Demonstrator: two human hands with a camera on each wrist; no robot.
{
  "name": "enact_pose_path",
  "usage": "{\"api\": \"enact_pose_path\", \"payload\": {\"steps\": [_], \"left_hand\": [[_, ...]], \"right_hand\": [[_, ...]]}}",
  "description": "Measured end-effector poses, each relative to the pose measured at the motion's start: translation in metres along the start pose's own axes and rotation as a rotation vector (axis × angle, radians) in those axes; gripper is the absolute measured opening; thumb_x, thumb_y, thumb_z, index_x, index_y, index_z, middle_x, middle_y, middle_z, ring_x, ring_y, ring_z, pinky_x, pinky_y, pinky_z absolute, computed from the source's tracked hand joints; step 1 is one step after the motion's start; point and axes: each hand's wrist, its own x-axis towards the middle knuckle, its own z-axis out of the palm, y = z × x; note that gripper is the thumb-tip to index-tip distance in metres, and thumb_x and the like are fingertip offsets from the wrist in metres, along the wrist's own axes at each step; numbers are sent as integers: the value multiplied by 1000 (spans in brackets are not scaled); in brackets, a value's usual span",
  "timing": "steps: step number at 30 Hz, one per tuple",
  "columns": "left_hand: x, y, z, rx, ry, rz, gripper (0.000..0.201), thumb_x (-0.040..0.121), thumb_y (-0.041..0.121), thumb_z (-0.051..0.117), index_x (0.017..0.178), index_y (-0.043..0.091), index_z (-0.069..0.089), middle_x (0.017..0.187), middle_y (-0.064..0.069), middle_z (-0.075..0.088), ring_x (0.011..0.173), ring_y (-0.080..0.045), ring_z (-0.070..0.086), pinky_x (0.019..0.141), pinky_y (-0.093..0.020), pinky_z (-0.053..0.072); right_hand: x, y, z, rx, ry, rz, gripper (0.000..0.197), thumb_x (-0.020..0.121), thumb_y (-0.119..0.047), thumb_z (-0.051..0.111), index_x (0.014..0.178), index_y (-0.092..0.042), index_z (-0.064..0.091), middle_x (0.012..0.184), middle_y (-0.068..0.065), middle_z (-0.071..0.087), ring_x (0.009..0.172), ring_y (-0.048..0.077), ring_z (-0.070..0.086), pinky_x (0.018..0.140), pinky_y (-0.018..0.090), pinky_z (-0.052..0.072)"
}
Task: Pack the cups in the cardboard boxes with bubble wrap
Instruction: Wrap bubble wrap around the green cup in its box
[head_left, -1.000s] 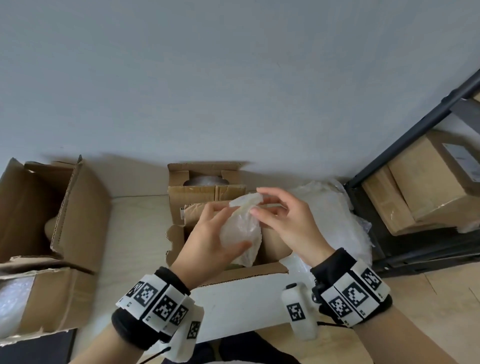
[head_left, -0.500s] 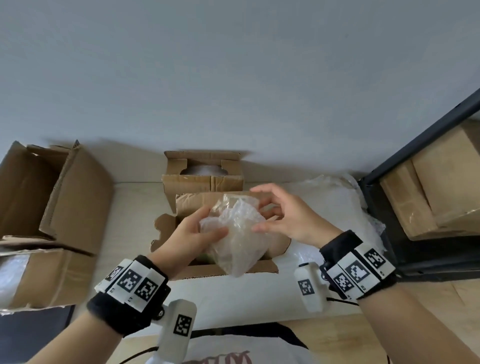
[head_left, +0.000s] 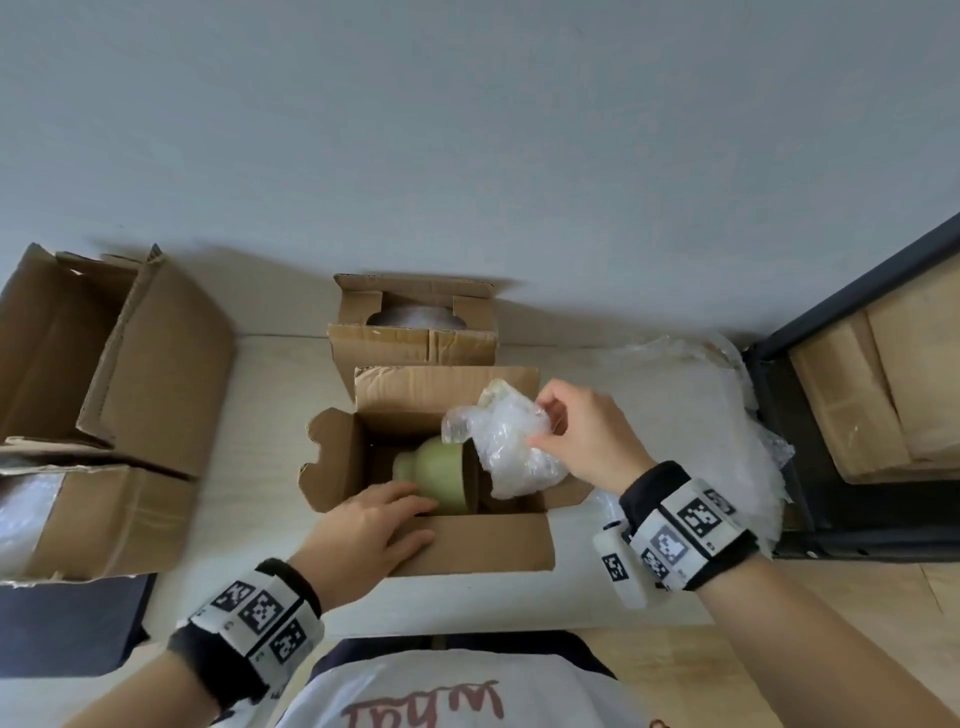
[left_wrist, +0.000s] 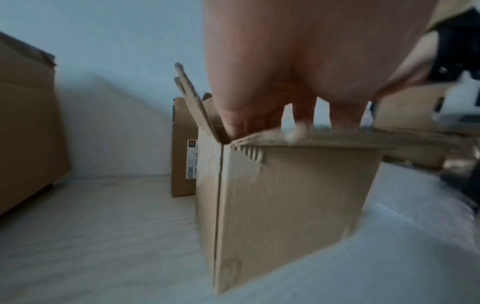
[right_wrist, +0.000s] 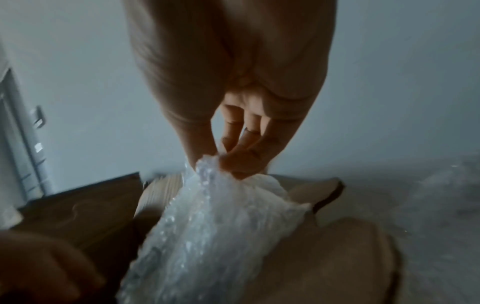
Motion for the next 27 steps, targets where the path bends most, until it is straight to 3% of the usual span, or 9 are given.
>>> {"api": "enact_pose_path", "payload": {"steps": [5,7,9,11,14,16,18,21,27], "left_hand": [[-2,1,15,155,-65,-56,55,93,53,42,143,28,39,154,3,26,137,-17,32,110,-30,31],[2,1,16,177,-62,-66,60,93,53,41,146,26,31,157,1,18,139,-17,29,111,-29,29],[7,1,16,203,-64,-72,68,93,53,43,150,22,21,159,1,10,140,-15,27,110,-26,28],[13,-1,14,208,-88,-80,76,92,53,44,151,20,10,160,2,2,141,-14,25,108,-24,30],[20,-3,16,231,-140,-77,80,92,53,45,151,20,3,160,4,-3,140,-15,26,107,-24,30],[20,-2,19,292,-153,-69,80,93,54,43,151,20,1,160,3,-2,141,-15,23,111,-24,24],[21,-3,22,337,-145,-52,79,93,54,41,151,18,0,160,1,-3,143,-13,19,113,-25,18],[21,-5,24,355,-144,-32,78,94,53,39,151,17,0,160,1,-3,144,-11,15,115,-26,16],[20,-5,25,342,-128,-10,76,95,52,38,151,20,-2,159,4,-7,145,-8,9,116,-25,14]], "right_hand": [[3,-14,34,-468,-100,-86,21,84,0,54,81,-17,43,75,-4,43,57,16,44,50,30,40],[5,-21,46,-611,-138,-116,21,83,4,56,92,-14,51,81,1,47,57,17,47,48,27,34],[8,-26,57,-600,-185,-83,24,85,4,56,107,-7,56,100,9,59,83,28,62,62,35,45],[15,-29,63,-503,-261,55,23,89,4,50,109,-3,58,110,16,62,99,35,62,75,38,48],[23,-28,68,-305,-380,268,21,90,0,52,109,-1,59,112,19,64,102,34,62,82,37,49],[24,-27,66,-225,-384,334,31,90,-4,56,121,-2,52,118,20,59,104,34,61,84,37,50],[21,-25,64,-157,-350,345,43,89,-4,57,129,-9,43,121,19,54,104,34,60,86,38,50],[18,-21,67,-103,-336,300,43,89,3,51,128,-17,52,124,16,57,109,33,58,91,38,48],[22,-27,85,-226,-683,306,44,95,-2,42,139,-1,42,142,20,44,129,34,44,106,36,37]]}}
